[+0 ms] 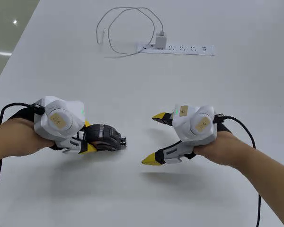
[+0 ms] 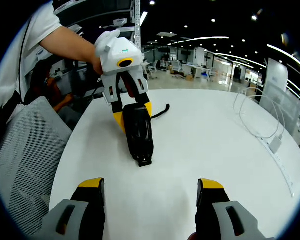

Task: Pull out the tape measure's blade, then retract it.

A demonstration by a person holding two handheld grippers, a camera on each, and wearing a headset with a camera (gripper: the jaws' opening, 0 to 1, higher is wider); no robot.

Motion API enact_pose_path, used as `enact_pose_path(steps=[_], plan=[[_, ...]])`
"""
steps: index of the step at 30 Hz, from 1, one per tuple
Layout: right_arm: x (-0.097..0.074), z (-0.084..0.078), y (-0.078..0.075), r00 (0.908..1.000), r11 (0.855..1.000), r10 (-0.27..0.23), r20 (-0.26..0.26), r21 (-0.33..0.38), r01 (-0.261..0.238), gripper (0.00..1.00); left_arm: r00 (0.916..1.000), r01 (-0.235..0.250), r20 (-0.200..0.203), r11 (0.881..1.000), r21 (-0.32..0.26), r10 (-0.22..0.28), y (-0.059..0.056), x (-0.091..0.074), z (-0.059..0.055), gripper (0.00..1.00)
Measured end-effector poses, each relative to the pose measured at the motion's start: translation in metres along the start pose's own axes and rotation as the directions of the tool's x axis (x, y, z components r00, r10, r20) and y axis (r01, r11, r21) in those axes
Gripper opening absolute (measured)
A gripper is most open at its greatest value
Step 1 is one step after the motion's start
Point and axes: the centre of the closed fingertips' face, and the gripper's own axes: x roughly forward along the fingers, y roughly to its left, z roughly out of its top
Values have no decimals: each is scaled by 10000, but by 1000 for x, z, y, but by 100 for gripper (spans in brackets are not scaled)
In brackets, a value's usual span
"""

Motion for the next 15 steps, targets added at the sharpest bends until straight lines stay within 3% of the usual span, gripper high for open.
enact_pose_path(steps=[5,15], plan=[[7,0,4,9999,9999,110,73,-32,-110,66,10000,-49,-63,10000,62,50,-1,0,0,26],[20,0,6,9997,9995,239,78,-221,-237,61,9998,-37,-198,10000,84,38,-1,0,1,26]])
